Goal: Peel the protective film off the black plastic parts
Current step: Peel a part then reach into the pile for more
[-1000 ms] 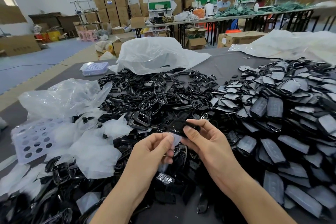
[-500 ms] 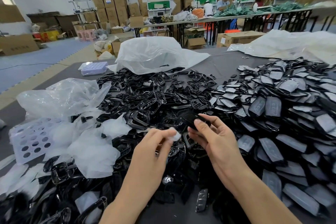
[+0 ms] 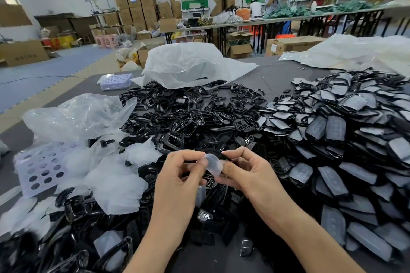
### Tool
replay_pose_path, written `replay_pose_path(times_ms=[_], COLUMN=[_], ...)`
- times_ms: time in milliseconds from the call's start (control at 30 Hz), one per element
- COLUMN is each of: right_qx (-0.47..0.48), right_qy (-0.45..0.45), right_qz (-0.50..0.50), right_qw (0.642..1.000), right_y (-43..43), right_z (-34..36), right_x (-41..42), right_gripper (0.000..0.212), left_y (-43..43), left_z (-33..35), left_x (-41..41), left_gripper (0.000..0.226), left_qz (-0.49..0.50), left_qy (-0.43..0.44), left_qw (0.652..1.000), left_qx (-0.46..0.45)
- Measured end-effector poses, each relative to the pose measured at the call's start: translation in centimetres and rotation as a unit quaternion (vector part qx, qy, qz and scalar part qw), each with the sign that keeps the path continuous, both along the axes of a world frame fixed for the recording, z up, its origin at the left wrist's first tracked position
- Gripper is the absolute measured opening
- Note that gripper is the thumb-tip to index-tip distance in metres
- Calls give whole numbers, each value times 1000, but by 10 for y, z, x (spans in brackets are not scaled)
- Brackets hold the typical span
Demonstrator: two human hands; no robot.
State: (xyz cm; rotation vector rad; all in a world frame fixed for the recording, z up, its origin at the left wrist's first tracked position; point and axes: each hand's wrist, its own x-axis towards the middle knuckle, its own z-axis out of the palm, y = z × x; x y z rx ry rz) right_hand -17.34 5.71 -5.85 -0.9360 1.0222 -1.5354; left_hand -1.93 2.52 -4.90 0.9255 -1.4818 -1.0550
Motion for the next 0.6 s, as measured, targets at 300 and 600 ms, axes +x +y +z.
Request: replay_pose_path(times_ms=[300, 600], right_qx=[-8, -22], right_qy=[-11, 16], right_qz=[31, -34], right_qw=[999, 999], right_y=[4, 5], right_z=[7, 9], right_x=[6, 7], right_gripper=[21, 12], left_y=[-4, -7], left_z=[0, -2], left_x=[2, 3], left_gripper=[13, 12], left_qz=[-32, -90], left_qy=[52, 104], left_qw=[997, 987], left_qx=[46, 81])
